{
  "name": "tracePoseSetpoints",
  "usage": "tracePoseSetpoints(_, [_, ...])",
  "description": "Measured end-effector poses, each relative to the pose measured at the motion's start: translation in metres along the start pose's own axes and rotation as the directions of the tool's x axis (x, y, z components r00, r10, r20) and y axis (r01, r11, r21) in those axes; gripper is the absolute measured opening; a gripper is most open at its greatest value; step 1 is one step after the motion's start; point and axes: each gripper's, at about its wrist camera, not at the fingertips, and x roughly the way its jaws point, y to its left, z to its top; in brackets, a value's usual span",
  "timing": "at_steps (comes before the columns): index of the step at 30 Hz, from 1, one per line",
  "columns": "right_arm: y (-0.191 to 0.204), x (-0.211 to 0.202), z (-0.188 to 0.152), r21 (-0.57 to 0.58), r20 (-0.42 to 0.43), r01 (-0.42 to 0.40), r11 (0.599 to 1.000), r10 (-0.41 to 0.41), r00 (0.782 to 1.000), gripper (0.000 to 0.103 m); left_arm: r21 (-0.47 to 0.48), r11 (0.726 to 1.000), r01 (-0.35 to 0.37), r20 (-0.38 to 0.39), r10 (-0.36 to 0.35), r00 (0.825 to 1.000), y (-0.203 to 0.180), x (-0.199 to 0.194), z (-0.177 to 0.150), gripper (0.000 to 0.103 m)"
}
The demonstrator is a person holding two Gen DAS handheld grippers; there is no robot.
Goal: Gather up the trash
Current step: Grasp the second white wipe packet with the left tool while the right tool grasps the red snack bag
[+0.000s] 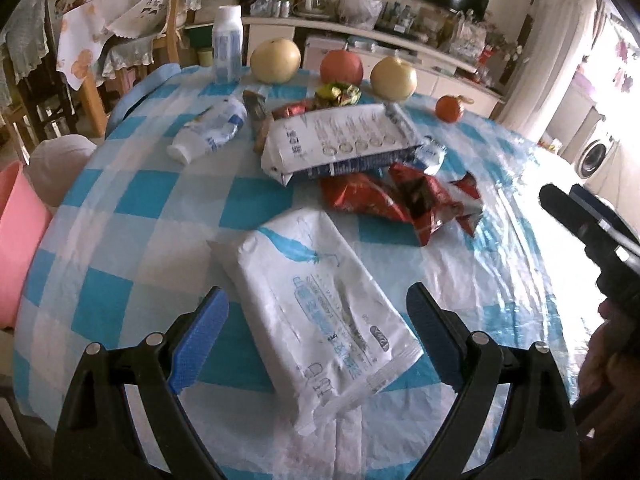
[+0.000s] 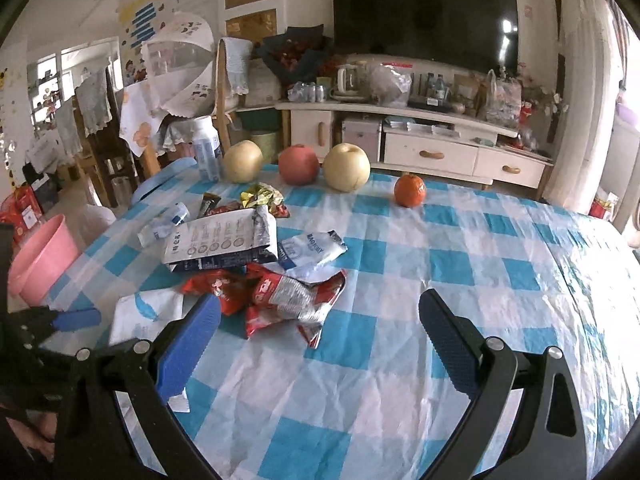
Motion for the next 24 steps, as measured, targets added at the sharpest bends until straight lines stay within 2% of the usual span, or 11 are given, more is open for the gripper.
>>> tracePoseSetpoints(6, [-0.009, 0.031, 0.008, 0.036, -0.069, -0.064, 0.997, 0.066, 0.995, 0.097, -0.011, 0.999, -0.043, -0.045, 0.043, 0.998, 0.0, 0.021, 0.001, 0.091])
tracePoseSetpoints(7, [-0.007, 0.036, 0.009, 0.037, -0.081, -0.075, 0.996, 0.078, 0.994, 0.093, -0.009, 0.999, -0.047, -0.052, 0.046, 0.998, -0.001, 0.024, 0.001, 0.091])
tracePoseSetpoints(8, [-0.006, 0.041, 0.01, 0.04, -0.097, -0.09, 0.995, 0.093, 0.991, 0.084, -0.008, 0.999, -0.052, -0.055, 0.051, 0.997, -0.001, 0.026, 0.002, 0.091])
tracePoseSetpoints(9, [-0.004, 0.049, 0.011, 0.046, -0.123, -0.106, 0.993, 0.111, 0.986, 0.082, -0.001, 0.998, -0.063, -0.061, 0.063, 0.996, -0.002, 0.03, 0.002, 0.091])
tracePoseSetpoints(12, [-0.005, 0.068, 0.008, 0.069, -0.189, -0.093, 0.993, 0.104, 0.976, 0.082, 0.019, 0.997, -0.074, -0.079, 0.075, 0.994, -0.003, 0.039, 0.003, 0.092])
tracePoseSetpoints(18, [-0.015, 0.092, 0.0, 0.151, -0.271, -0.092, 0.984, 0.131, 0.954, 0.082, 0.027, 0.996, -0.084, -0.078, 0.086, 0.993, 0.008, 0.043, 0.01, 0.091])
tracePoseSetpoints(21, [-0.014, 0.097, -0.002, 0.201, -0.281, -0.135, 0.97, 0.189, 0.941, 0.082, 0.011, 0.997, -0.082, -0.081, 0.083, 0.993, 0.018, 0.043, 0.015, 0.086])
tracePoseSetpoints(24, [-0.004, 0.102, -0.001, 0.184, -0.286, -0.142, 0.973, 0.191, 0.939, 0.086, 0.004, 0.997, -0.077, -0.085, 0.077, 0.993, 0.026, 0.044, 0.019, 0.084])
